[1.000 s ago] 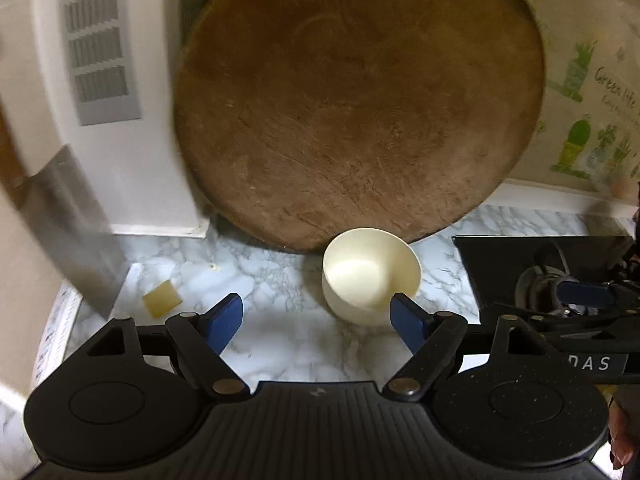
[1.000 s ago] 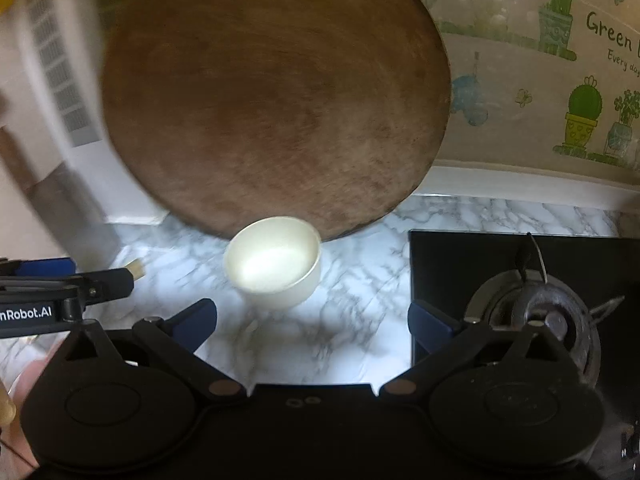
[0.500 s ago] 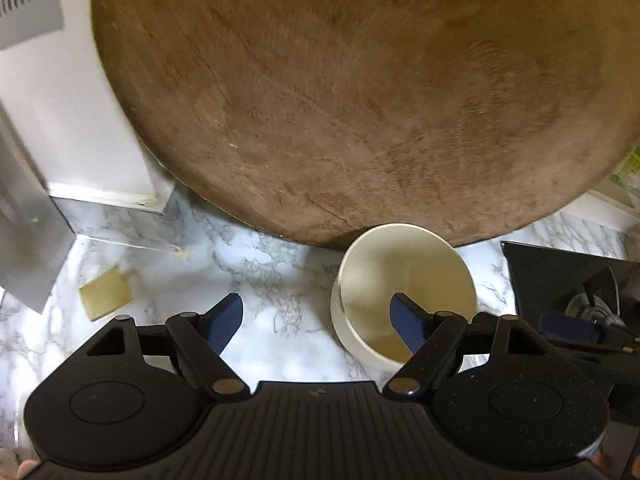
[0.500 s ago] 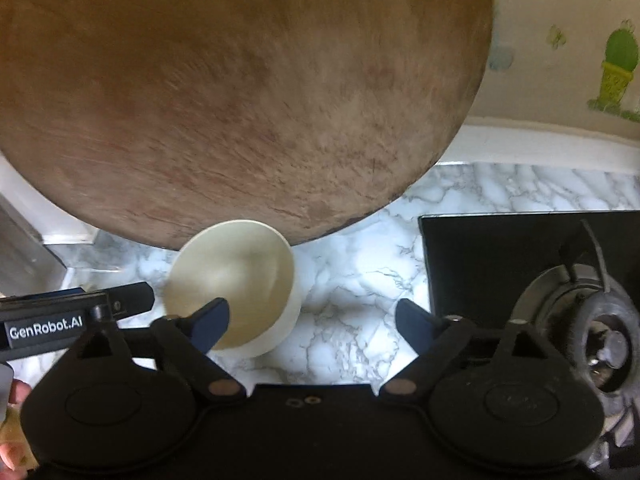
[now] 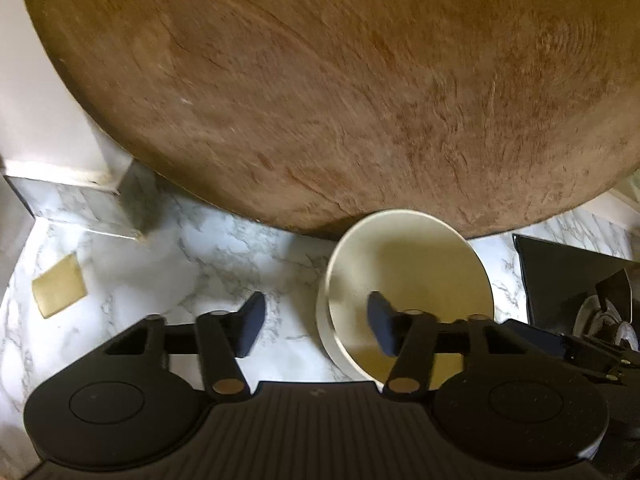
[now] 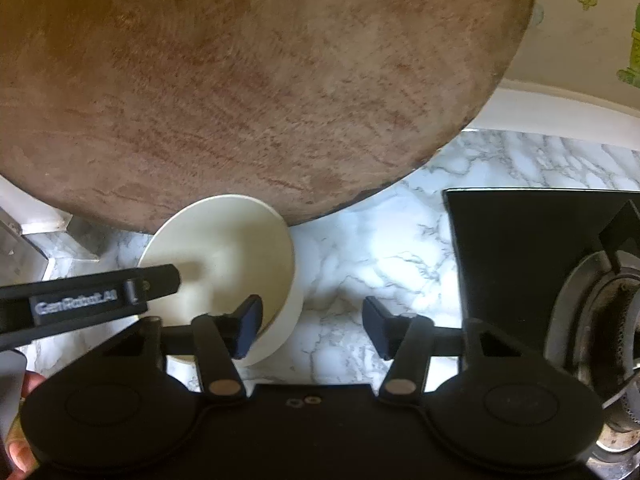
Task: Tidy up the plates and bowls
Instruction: 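Close both grippers on the cream bowl rim, then carry the cream bowl over and lower it into the pink-handled pot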
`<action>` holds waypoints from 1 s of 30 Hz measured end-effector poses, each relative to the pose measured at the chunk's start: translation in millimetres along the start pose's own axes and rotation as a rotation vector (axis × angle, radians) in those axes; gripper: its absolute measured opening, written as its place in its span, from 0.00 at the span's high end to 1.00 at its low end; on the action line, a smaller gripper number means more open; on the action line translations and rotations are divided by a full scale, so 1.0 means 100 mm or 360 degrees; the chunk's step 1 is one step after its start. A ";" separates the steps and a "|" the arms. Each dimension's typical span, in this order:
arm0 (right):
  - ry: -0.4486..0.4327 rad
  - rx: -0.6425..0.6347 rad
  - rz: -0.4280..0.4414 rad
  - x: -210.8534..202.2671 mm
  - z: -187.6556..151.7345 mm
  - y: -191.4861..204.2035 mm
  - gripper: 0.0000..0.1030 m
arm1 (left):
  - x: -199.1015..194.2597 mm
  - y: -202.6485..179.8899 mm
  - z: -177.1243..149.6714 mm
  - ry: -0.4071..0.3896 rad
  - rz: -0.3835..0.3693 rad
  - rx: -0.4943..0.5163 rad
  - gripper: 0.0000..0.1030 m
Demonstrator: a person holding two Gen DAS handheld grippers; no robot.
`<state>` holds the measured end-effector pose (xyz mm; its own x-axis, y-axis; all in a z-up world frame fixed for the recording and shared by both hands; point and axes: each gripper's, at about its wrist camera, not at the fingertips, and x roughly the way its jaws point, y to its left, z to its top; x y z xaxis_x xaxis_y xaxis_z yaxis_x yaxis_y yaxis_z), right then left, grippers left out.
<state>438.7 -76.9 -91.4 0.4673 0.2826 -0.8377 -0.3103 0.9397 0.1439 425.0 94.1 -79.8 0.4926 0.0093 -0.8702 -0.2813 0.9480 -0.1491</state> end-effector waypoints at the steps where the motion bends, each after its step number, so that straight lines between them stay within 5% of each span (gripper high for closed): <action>1: -0.0001 -0.0006 0.0001 0.00 0.00 0.01 0.52 | 0.02 -0.01 -0.01 0.0010 0.0003 0.0007 0.61; 11: -0.0007 -0.0026 0.0032 0.03 -0.05 0.15 0.72 | 0.08 -0.06 -0.05 0.0059 -0.0015 0.0018 0.87; 17: -0.0036 -0.0034 0.0009 -0.04 -0.11 0.18 0.82 | 0.01 -0.07 -0.12 0.0050 -0.0002 0.0028 0.90; 30: -0.0108 -0.0081 0.0024 -0.61 -0.19 0.25 0.83 | -0.59 -0.20 -0.28 0.0001 0.0012 0.0087 0.90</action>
<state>386.3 -74.1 -46.7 0.5167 0.3107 -0.7978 -0.3586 0.9247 0.1279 379.0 65.7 -38.7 0.4901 0.0164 -0.8715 -0.2399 0.9638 -0.1168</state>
